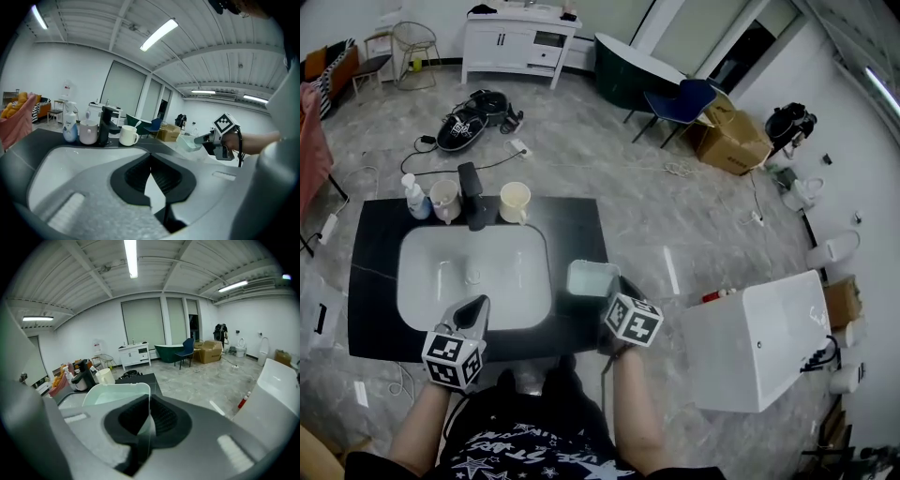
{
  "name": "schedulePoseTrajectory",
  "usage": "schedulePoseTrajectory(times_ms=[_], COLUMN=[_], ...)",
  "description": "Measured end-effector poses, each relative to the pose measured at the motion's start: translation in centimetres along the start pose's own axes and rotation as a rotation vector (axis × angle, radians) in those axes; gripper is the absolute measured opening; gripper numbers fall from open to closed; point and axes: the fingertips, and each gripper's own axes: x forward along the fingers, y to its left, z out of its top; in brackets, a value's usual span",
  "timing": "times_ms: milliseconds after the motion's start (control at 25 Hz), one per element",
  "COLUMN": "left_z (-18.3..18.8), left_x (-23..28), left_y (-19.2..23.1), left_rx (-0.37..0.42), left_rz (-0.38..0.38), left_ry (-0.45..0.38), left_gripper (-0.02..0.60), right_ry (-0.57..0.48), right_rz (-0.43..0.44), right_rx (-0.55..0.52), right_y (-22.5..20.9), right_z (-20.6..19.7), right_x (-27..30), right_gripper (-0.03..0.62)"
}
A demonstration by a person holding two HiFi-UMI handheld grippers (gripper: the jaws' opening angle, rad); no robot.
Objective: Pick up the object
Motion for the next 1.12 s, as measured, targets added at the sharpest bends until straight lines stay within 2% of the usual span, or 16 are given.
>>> schedulePoseTrajectory(times_ms=[120,280,520,920,1120], left_z=[-1.5,-2.1,-3.0,-6.1,-5.9], left_x=[-0.6,-1.1,-1.7,-6.3,-8.7], left_y=[0.0,-1.0,-2.9,-7.1,-9.2], left_rx=[0.014,-0.001,-0.003,-0.006,0.002], left_rz=[-0.030,-0.043,-0.049,-0.012,0.003], left_ry=[0.032,0.052,0.059,0.048,0.022], left_gripper=[0.009,0.009,0.009,0.009,0.009], right_ry=[0.002,0.028,0.031,0.053,0.036], right_rz=[-0.015,-0.023,0.021,0.089,0.108], right_rx=[0.055,0.069,0.070,0.042,0.014], right_y=[0.2,-0.2,0.7,0.7,0.0], right_z=[-2.4,-4.1,-5.1,-9.5,-9.6], right_x=[-2.0,-3.5,-4.4,-9.1,-12.3], right_gripper=[0.014,0.014,0.014,0.014,0.012])
